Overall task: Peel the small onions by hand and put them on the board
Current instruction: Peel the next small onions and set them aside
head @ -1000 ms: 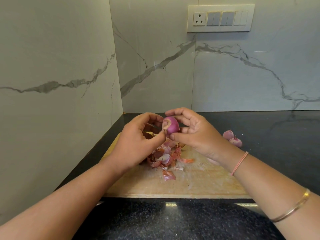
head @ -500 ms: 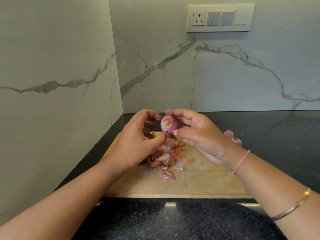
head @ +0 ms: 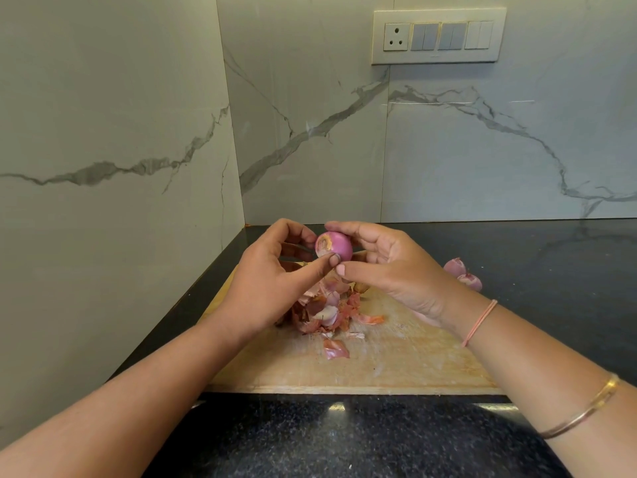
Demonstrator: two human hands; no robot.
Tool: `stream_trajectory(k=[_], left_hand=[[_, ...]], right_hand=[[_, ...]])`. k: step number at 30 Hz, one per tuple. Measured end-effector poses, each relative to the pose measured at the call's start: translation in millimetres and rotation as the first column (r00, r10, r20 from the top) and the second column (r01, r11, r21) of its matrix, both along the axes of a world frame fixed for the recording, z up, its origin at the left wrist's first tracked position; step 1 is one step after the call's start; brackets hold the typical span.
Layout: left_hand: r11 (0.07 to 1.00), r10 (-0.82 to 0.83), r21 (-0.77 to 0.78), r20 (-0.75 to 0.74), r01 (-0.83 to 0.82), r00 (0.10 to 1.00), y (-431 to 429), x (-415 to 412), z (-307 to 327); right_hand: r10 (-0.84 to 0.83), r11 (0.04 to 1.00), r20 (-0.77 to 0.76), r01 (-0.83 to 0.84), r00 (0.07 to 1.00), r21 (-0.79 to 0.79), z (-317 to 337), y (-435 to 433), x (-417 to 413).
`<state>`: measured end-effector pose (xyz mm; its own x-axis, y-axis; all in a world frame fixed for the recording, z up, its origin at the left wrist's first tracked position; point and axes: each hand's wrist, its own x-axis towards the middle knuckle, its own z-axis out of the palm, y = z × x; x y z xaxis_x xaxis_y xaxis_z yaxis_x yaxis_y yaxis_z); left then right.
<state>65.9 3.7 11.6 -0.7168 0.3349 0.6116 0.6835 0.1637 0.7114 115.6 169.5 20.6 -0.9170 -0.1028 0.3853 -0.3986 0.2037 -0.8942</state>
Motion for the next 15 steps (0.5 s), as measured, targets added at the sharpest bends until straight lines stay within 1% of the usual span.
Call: stream_trajectory(k=[2,4,7,12,15], left_hand=[[1.0,-0.013,0.017,0.021,0.013,1.0,0.4,-0.5,-0.4],[0.999,-0.018,0.032,0.044,0.017,0.999,0.1,-1.3,-0.6],[1.0,-0.014,0.006,0.067,0.013,0.998,-0.1,-2.7,-0.7],[0.999,-0.043,0.006,0.14,0.042,0.989,-0.5,-4.1,-0.8],[0.999,-0.033,-0.005,0.141,0.034,0.989,-0.6,-2.7,0.1]], right_hand=[[-0.008,1.0,-0.01,0.008,1.0,0.023,-0.2,1.1,0.1],[-0.039,0.995,-0.035,0.042,0.999,0.088,-0.5,1.7,-0.5],[-0.079,0.984,-0.061,0.088,0.995,0.155,-1.3,0.7,-2.0],[-0.073,0.981,-0.074,0.085,0.995,0.175,-1.4,0.3,-2.8],[-0.067,0.976,-0.099,0.086,0.993,0.2,-1.9,-0.9,-3.6]])
